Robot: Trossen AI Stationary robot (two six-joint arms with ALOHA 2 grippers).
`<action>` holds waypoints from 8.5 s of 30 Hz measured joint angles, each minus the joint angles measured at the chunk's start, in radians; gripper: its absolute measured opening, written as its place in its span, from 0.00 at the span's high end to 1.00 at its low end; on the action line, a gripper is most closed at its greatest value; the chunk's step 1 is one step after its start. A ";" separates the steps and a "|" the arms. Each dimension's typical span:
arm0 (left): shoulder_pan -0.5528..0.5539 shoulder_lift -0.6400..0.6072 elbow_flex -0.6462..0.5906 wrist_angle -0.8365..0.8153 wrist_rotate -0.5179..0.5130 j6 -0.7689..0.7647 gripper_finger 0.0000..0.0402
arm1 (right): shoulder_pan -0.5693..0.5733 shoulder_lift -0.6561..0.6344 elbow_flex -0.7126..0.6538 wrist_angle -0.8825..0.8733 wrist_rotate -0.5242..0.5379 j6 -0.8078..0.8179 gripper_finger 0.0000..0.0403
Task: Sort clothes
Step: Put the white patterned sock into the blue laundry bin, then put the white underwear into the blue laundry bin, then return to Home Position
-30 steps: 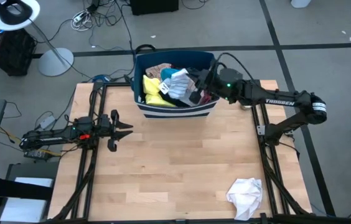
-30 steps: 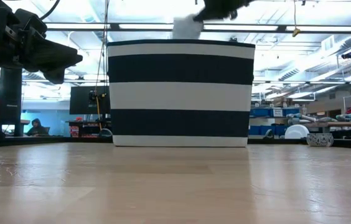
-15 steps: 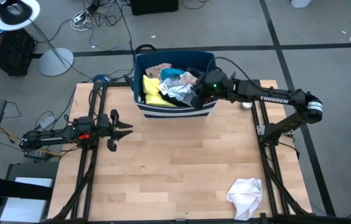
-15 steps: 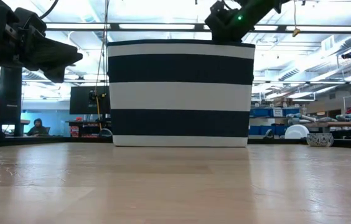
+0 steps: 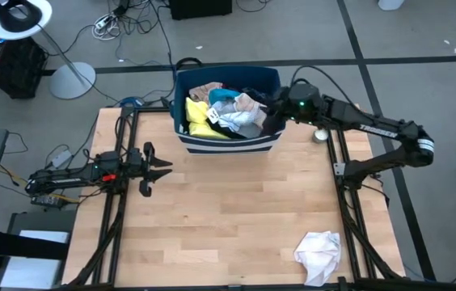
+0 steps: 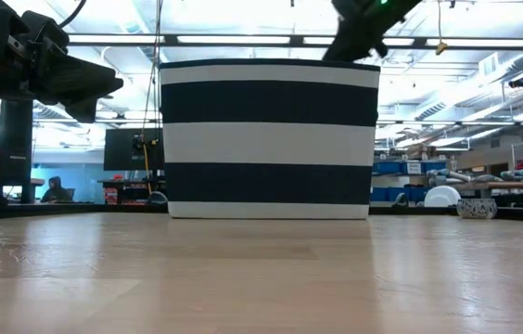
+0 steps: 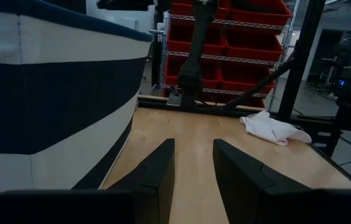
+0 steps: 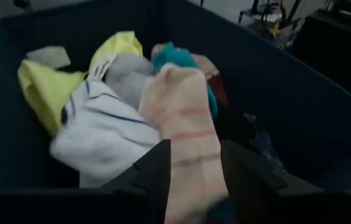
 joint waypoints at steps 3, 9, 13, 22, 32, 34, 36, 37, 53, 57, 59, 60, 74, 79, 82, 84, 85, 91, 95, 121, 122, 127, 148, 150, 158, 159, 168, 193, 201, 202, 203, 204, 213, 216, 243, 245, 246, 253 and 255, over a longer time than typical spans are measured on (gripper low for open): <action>0.000 0.000 0.000 0.000 0.000 0.000 0.71 | 0.010 -0.055 0.000 -0.087 0.000 0.012 0.65; 0.000 0.000 0.000 0.000 0.000 0.000 0.71 | 0.049 -0.163 0.000 -0.343 -0.066 0.110 0.65; 0.000 0.000 0.000 0.000 0.000 0.000 0.71 | 0.098 -0.232 0.000 -0.479 -0.124 0.201 0.65; 0.000 0.000 0.000 0.001 0.000 0.000 0.71 | 0.388 -0.313 0.000 -0.728 -0.072 0.464 0.66; 0.000 0.000 0.000 0.000 0.000 0.000 0.71 | 0.785 -0.217 -0.036 -0.862 0.076 0.889 0.69; 0.000 0.000 0.000 0.001 0.000 0.000 0.71 | 0.843 -0.185 -0.074 -0.859 0.061 0.965 0.69; 0.000 0.000 0.000 0.000 0.000 0.000 0.71 | 0.898 -0.150 -0.118 -0.860 0.019 1.049 0.69; 0.000 0.000 0.000 0.001 0.000 0.000 0.71 | 0.925 -0.132 -0.141 -0.856 -0.008 1.090 0.69; 0.000 0.000 0.000 0.001 0.000 0.000 0.71 | 1.301 0.081 -0.303 -0.517 -0.195 1.553 0.69; 0.000 0.000 0.000 0.001 0.000 0.000 0.71 | 1.344 0.138 -0.303 -0.451 -0.194 1.556 0.68; 0.000 0.000 0.000 0.001 0.000 0.000 0.71 | 1.358 0.174 -0.303 -0.439 -0.191 1.560 0.68; 0.000 0.000 0.000 0.001 0.000 0.000 0.71 | 1.362 0.194 -0.303 -0.438 -0.190 1.562 0.69; 0.000 0.000 0.000 0.000 0.000 0.000 0.71 | 1.334 0.457 -0.288 -0.338 -0.219 1.418 0.86; 0.000 0.000 0.000 0.001 0.000 0.000 0.71 | 1.262 0.377 -0.282 -0.426 -0.020 1.327 0.96; 0.000 0.000 0.000 0.000 0.000 0.000 0.71 | 1.202 0.312 -0.278 -0.456 0.005 1.263 0.98; 0.000 0.000 0.000 0.001 0.000 0.000 0.71 | 1.156 0.267 -0.279 -0.467 0.008 1.197 0.98; 0.000 0.000 0.000 0.000 0.001 0.000 0.71 | 1.133 0.247 -0.278 -0.462 0.028 1.175 0.98; 0.000 0.000 0.000 0.001 0.000 0.000 0.71 | 1.002 0.135 -0.278 -0.460 0.092 1.005 0.99; 0.000 0.000 0.000 0.001 0.000 0.000 0.71 | 0.908 0.073 -0.278 -0.417 0.117 0.877 0.99; 0.000 0.000 0.000 0.001 0.000 0.000 0.71 | 0.392 0.018 -0.112 0.262 -0.114 0.187 0.99; 0.000 0.000 0.000 0.000 0.000 0.000 0.71 | 0.386 0.026 -0.081 0.263 -0.117 0.160 0.99; 0.000 0.000 0.000 0.000 0.000 0.000 0.71 | 0.346 0.090 0.113 0.256 -0.116 0.041 0.99; 0.000 0.000 0.000 0.000 0.000 0.000 0.71 | 0.028 0.500 0.695 0.273 -0.174 -0.127 0.99; 0.000 0.000 0.000 0.000 0.000 0.000 0.71 | 0.000 0.526 0.696 0.270 -0.212 -0.098 0.98; 0.000 0.000 0.000 0.001 0.000 0.000 0.71 | -0.061 0.659 0.696 0.196 -0.238 0.031 0.94; 0.000 0.000 0.000 0.000 0.000 0.000 0.71 | -0.063 0.676 0.696 0.180 -0.237 0.052 0.93; 0.000 0.000 0.000 0.001 0.000 0.000 0.71 | -0.079 0.763 0.696 0.050 -0.242 0.140 0.71; 0.000 0.000 0.000 0.001 0.000 0.000 0.71 | -0.012 0.400 0.696 -0.564 -0.303 0.067 0.48; 0.000 0.000 0.000 0.001 0.000 0.000 0.71 | 0.113 0.366 0.696 -0.768 -0.303 0.071 0.48; 0.000 0.000 0.000 0.001 0.000 0.000 0.71 | 0.129 0.366 0.696 -0.791 -0.303 0.072 0.48; 0.000 0.000 0.000 0.001 0.000 0.000 0.71 | 0.146 0.368 0.695 -0.808 -0.303 0.075 0.48; 0.000 0.000 0.000 0.001 0.000 0.000 0.71 | 0.162 0.368 0.690 -0.813 -0.303 0.079 0.48; 0.000 0.000 0.000 0.001 0.000 0.000 0.71 | 0.312 0.371 0.528 -0.841 -0.288 0.173 0.48; 0.000 0.000 0.000 0.001 0.000 0.000 0.71 | 0.374 0.370 0.434 -0.856 -0.288 0.192 0.48; 0.000 0.000 0.000 0.001 0.000 0.000 0.71 | 0.490 -0.269 -0.969 0.762 -0.111 0.372 0.48; 0.000 0.000 0.000 0.001 0.000 0.000 0.71 | 0.466 -0.343 -1.026 0.834 -0.111 0.354 0.48; 0.000 0.000 0.000 0.001 0.000 0.000 0.71 | 0.456 -0.376 -1.051 0.868 -0.111 0.345 0.48; 0.000 0.000 0.000 0.001 0.000 0.000 0.71 | 0.427 -0.532 -1.130 0.940 -0.166 0.284 0.48; 0.000 0.000 0.000 0.001 0.000 0.000 0.71 | 0.426 -0.570 -1.143 0.967 -0.162 0.258 0.48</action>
